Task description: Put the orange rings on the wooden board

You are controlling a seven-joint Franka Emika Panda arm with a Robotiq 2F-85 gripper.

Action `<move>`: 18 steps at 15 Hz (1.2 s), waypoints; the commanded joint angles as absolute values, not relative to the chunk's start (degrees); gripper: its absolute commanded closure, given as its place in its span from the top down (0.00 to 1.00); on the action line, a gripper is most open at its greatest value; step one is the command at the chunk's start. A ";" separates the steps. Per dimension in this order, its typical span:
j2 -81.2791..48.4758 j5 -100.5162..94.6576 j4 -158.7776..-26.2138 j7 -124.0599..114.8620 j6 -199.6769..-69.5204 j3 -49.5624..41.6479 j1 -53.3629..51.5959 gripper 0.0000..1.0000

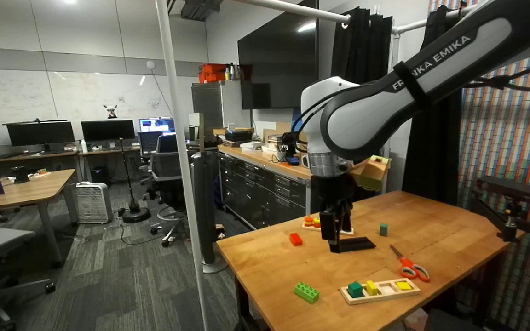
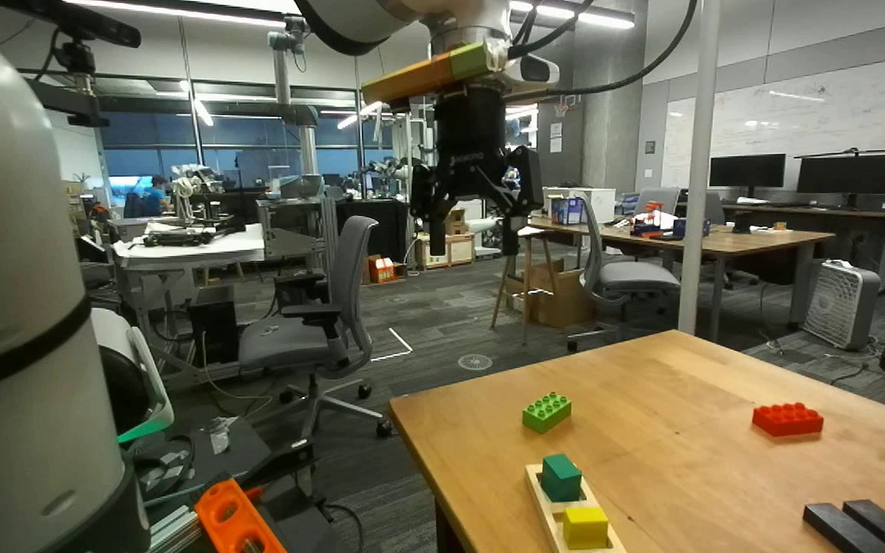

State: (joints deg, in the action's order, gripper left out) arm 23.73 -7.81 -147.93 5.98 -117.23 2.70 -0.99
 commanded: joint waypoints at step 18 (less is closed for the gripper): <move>9.24 -25.39 -145.56 -11.22 -162.51 -5.84 18.18 1.00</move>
State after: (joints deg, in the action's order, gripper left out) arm 14.27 -24.99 -149.01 -6.47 -156.88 -4.91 15.25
